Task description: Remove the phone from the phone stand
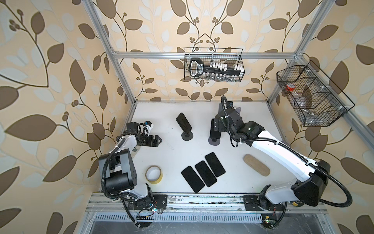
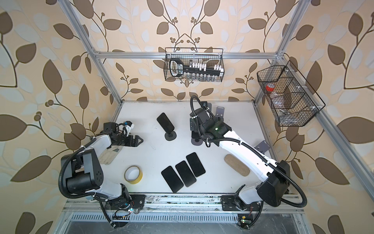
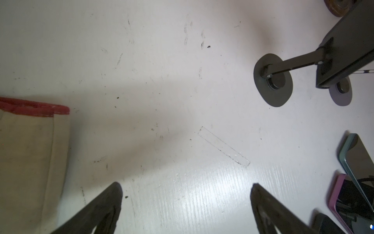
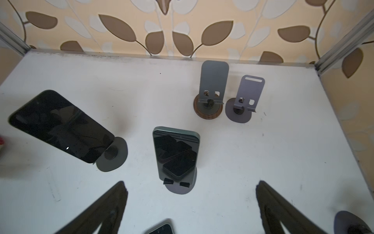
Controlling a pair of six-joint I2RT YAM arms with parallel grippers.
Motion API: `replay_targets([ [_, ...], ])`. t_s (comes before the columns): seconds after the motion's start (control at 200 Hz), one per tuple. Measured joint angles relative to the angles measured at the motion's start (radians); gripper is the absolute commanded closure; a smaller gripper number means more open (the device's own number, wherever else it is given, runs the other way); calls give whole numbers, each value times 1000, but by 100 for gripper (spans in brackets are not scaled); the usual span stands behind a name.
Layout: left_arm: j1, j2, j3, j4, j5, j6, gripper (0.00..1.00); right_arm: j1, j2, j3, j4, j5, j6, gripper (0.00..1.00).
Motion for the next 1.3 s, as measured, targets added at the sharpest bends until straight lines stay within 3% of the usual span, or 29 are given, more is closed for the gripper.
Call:
replay_targets([
  [0.19, 0, -11, -10, 21, -4, -6, 1, -14, -13, -18, 21, -26, 29, 0],
  [0.455, 0, -11, -16, 40, -43, -35, 1, -25, -7, -45, 69, -85, 171, 0],
  [0.72, 0, -11, -16, 41, -71, -51, 1, -25, 169, 60, 9, -101, 222, 0],
  [1.304, 0, -11, -16, 41, -77, -53, 1, -35, 394, 287, -143, -21, 216, 0],
])
